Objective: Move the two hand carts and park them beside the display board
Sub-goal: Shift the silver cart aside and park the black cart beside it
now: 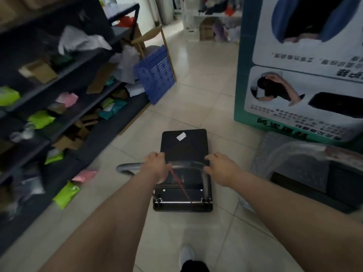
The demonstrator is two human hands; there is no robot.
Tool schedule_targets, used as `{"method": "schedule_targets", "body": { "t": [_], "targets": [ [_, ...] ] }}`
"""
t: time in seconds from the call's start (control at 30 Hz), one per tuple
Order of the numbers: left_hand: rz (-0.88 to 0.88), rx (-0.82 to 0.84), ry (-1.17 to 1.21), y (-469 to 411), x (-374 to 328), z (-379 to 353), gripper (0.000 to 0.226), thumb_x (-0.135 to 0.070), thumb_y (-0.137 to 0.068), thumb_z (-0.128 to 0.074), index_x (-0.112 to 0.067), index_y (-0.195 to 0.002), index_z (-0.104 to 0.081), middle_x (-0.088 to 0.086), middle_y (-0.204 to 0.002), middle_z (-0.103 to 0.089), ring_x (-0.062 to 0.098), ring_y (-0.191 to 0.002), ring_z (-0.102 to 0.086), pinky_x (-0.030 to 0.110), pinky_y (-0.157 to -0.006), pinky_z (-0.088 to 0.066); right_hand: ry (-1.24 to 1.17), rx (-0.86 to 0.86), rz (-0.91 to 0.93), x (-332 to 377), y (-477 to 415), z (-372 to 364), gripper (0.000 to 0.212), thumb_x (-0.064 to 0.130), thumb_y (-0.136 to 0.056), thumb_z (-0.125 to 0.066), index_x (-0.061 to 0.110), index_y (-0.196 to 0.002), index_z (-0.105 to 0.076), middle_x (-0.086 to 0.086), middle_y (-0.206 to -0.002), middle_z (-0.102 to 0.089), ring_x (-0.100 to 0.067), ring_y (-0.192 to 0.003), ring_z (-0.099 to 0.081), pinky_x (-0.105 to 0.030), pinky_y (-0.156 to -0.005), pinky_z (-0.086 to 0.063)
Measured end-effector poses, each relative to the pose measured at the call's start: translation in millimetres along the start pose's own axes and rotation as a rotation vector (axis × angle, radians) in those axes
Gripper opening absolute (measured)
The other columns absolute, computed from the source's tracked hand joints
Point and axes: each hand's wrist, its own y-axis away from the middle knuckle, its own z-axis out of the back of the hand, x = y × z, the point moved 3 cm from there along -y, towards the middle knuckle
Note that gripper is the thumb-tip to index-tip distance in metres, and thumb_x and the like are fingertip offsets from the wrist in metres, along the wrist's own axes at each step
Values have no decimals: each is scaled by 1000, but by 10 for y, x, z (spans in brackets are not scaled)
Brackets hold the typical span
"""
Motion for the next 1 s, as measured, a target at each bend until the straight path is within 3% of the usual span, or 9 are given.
{"method": "schedule_targets", "body": {
  "t": [0.23,0.37,0.47,0.63,1.0],
  "targets": [
    [23,91,-37,-203,992,-47,52,-55,-93,-37,-36,-141,-34,7,-144,-36,31,-130,-32,51,-108,-26,26,71,-28,703,-535,-516,53,42,-94,-43,19,-142,-36,-10,-142,-41,-28,-129,-40,-40,-105,-35],
    [-26,78,5,-280,1109,-77,40,-57,-93,-36,-41,-130,-43,4,-142,-38,29,-129,-30,52,-107,-24,110,7,-46,721,-604,-605,42,47,-93,-41,22,-127,-47,-8,-123,-55,-29,-114,-49,-40,-94,-41],
    [-50,54,44,-314,1100,-109,30,-56,-95,-36,-44,-120,-46,1,-141,-36,27,-128,-28,54,-105,-22,97,-48,-31,679,-592,-574,38,47,-93,-41,23,-122,-49,-5,-115,-58,-27,-108,-51,-40,-89,-43],
    [-70,67,95,-335,890,-156,21,-52,-96,-36,-47,-114,-46,-2,-138,-34,27,-123,-29,54,-100,-22,68,-65,-72,504,-565,-475,38,44,-95,-39,24,-126,-49,-5,-119,-56,-26,-112,-49,-40,-92,-41],
    [-101,102,88,-378,260,-154,19,-52,-95,-36,-49,-112,-46,-2,-140,-32,27,-124,-28,56,-102,-21,4,-124,-105,-77,-420,-260,35,43,-93,-41,26,-121,-52,-3,-115,-59,-25,-107,-50,-39,-89,-41]
  ]
}}
